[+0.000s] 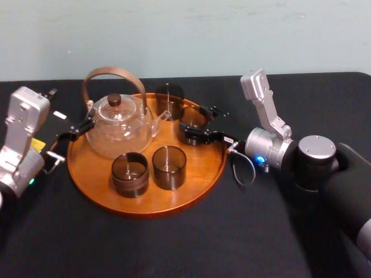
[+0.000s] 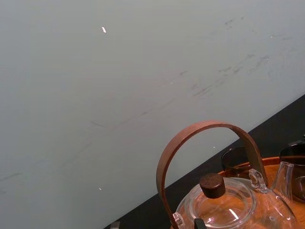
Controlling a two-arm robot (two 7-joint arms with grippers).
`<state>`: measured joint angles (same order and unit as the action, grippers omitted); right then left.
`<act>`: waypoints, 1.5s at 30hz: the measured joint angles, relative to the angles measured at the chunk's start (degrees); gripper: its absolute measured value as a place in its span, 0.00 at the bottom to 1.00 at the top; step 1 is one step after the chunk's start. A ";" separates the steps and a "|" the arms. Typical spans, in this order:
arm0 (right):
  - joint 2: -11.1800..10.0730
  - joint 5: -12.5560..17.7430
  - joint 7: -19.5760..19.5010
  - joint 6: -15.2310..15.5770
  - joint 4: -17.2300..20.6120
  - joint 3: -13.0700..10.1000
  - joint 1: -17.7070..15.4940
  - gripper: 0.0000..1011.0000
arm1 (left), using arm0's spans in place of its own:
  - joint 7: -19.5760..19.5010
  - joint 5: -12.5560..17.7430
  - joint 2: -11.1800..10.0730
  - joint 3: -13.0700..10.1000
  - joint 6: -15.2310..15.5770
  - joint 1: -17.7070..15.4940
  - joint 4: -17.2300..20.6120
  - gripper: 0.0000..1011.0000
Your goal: Pick up the glass from the table and place it on the tray.
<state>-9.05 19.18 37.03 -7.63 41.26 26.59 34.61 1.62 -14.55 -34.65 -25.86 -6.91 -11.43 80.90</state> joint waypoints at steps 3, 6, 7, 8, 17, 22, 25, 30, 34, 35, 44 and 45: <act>-0.01 -0.02 -0.01 0.03 0.03 0.01 -0.01 0.89 | 0.00 0.00 0.00 0.00 0.00 -0.01 0.00 1.00; -0.04 -0.20 -0.02 0.26 0.00 0.07 -0.07 0.93 | 0.00 0.00 0.00 0.00 0.00 0.00 0.00 1.00; -0.05 -0.20 -0.03 0.26 0.00 0.07 -0.06 0.95 | 0.00 0.00 0.00 0.00 0.00 0.00 0.00 1.00; -0.05 -0.20 -0.03 0.26 0.00 0.07 -0.06 0.95 | 0.00 0.00 0.00 0.00 0.00 0.00 0.00 1.00; -2.55 0.75 -1.08 3.41 7.87 -0.96 -3.17 0.99 | 0.00 0.00 0.00 0.00 0.00 0.00 0.00 1.00; -4.33 0.91 -2.46 4.65 12.88 -1.21 -5.38 0.99 | 0.00 0.00 0.00 0.00 0.00 0.00 0.00 1.00; -5.59 1.17 -3.23 5.46 16.17 -1.39 -7.07 0.99 | 0.00 0.00 0.00 0.00 0.00 0.00 0.00 1.00; -8.09 1.79 -4.43 6.41 21.77 -1.91 -10.38 0.99 | 0.00 0.00 0.00 0.00 0.00 0.00 0.00 1.00; -9.54 2.37 -4.80 6.64 24.56 -2.41 -12.20 0.99 | 0.00 0.00 0.00 0.00 0.00 0.00 0.00 1.00; -10.28 2.80 -4.92 6.70 25.89 -2.74 -13.11 0.99 | 0.00 0.00 0.00 0.00 0.00 0.00 0.00 1.00; -13.47 5.25 -6.69 6.55 29.56 -5.70 -16.58 0.99 | 0.00 0.00 0.00 0.00 0.00 0.00 0.00 1.00; -13.81 5.83 -7.09 6.52 29.53 -6.49 -16.82 0.99 | 0.00 0.00 0.00 0.00 0.00 0.00 0.00 1.00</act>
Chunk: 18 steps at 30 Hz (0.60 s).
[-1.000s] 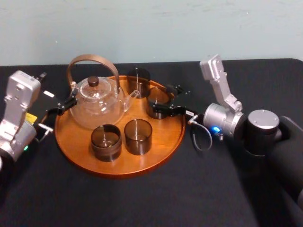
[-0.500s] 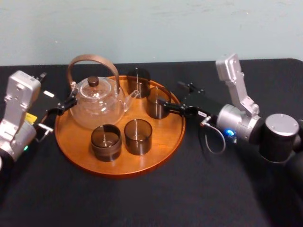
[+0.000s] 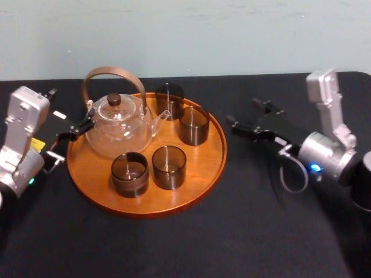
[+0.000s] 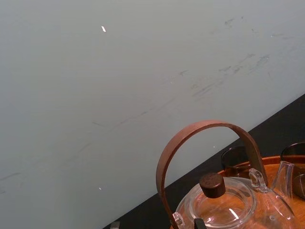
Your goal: Pick up the glass from the table and place it on the tray.
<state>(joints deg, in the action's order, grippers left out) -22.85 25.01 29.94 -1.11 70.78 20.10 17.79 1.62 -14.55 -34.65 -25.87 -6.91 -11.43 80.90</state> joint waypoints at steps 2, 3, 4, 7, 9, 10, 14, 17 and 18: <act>-0.34 0.56 -0.36 -0.05 -0.15 -0.76 -0.18 0.99 | 0.00 0.00 0.00 0.00 0.00 0.00 0.00 1.00; -0.66 0.96 -0.82 -0.20 -0.36 -1.53 -0.37 0.99 | 0.00 0.00 0.00 0.00 0.00 0.00 0.00 1.00; -0.80 1.13 -1.09 -0.33 -0.48 -1.93 -0.43 0.99 | 0.00 0.00 0.00 0.00 0.00 0.00 0.00 1.00; -1.18 1.31 -2.45 -0.90 -0.94 -3.23 -0.55 0.99 | 0.01 0.00 0.00 0.00 0.00 0.00 0.00 1.00; -1.33 1.28 -3.58 -1.28 -1.54 -4.25 -0.54 0.99 | 0.00 0.00 0.00 0.00 0.00 0.00 0.00 1.00; -1.35 1.27 -3.91 -1.38 -1.77 -4.52 -0.51 0.99 | 0.01 0.00 0.00 0.00 0.00 0.00 0.00 1.00; -1.15 0.55 -5.64 -1.76 -3.36 -5.68 0.05 0.99 | 0.00 0.00 0.00 0.00 0.00 0.00 0.00 1.00; -0.72 -0.12 -6.55 -2.01 -4.66 -6.37 0.56 0.99 | 0.00 0.00 0.00 0.00 0.00 0.00 0.00 1.00; -0.54 -0.19 -6.78 -2.10 -4.92 -6.59 0.64 0.99 | 0.00 0.00 0.00 0.00 0.00 0.00 0.00 1.00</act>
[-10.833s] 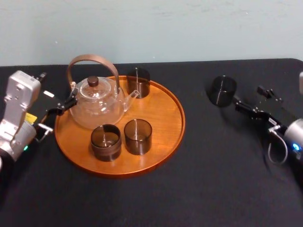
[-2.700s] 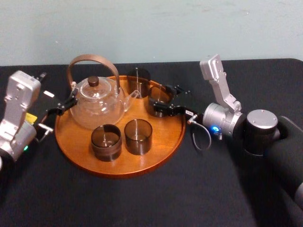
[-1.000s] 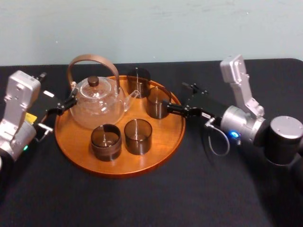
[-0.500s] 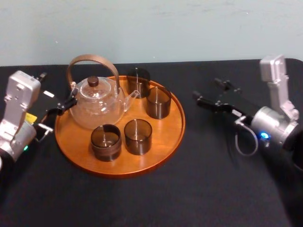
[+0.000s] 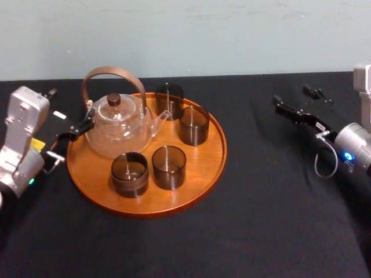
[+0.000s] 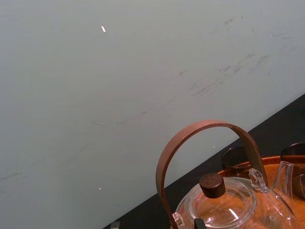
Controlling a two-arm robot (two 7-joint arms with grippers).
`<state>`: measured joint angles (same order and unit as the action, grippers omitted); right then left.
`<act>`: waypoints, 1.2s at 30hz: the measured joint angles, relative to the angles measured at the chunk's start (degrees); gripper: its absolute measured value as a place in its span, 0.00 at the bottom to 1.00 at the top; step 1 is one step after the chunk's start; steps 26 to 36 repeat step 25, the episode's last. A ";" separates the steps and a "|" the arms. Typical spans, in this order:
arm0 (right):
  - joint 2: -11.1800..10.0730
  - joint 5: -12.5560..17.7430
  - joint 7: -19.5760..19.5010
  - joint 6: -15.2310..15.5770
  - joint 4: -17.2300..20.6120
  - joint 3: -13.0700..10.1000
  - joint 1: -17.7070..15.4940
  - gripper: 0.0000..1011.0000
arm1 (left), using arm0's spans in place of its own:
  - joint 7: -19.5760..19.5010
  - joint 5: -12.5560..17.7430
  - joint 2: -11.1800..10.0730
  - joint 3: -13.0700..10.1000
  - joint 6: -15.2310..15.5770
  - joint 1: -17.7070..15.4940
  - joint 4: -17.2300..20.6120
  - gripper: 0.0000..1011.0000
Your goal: Pick up the glass from the table and place it on the tray.
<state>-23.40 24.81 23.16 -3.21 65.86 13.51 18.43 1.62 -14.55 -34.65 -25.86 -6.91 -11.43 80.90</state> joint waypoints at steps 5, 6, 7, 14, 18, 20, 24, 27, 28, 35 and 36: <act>0.22 -0.18 -0.30 -0.14 -0.37 -0.26 0.13 0.99 | 0.00 0.00 0.00 0.00 0.00 0.00 0.00 1.00; 0.20 -0.18 -0.29 -0.14 -0.34 -0.24 0.13 0.99 | 0.00 0.00 0.00 0.00 0.00 0.00 0.00 1.00; 0.20 -0.18 -0.29 -0.14 -0.34 -0.24 0.13 0.99 | 0.00 0.00 0.00 0.00 0.00 0.00 0.00 1.00; 0.09 -0.17 -0.16 -0.13 -0.20 -0.11 0.12 0.99 | 0.00 0.00 0.00 0.00 0.00 0.00 0.00 1.00; 0.07 -0.17 -0.12 -0.12 -0.14 -0.07 0.11 0.99 | 0.00 0.00 0.00 0.00 0.00 0.00 0.00 1.00; 0.06 -0.17 -0.11 -0.11 -0.12 -0.05 0.09 0.99 | 0.00 0.00 0.00 0.00 0.00 0.00 0.00 1.00; 0.04 -0.17 -0.09 -0.09 -0.09 -0.04 0.08 0.99 | 0.00 0.00 0.00 0.00 0.00 0.00 0.00 1.00; 0.03 -0.17 -0.08 -0.09 -0.09 -0.03 0.08 0.99 | 0.00 0.00 0.00 0.00 0.00 0.00 0.00 1.00; 0.03 -0.17 -0.08 -0.09 -0.09 -0.03 0.08 0.99 | 0.00 0.00 0.00 0.00 0.00 0.00 0.00 1.00; 0.03 -0.17 -0.08 -0.09 -0.09 -0.03 0.08 0.99 | 0.00 0.00 0.00 0.00 0.00 0.00 0.00 1.00; 0.03 -0.17 -0.08 -0.09 -0.09 -0.03 0.08 0.99 | 0.00 0.00 0.00 0.00 0.00 0.00 0.00 1.00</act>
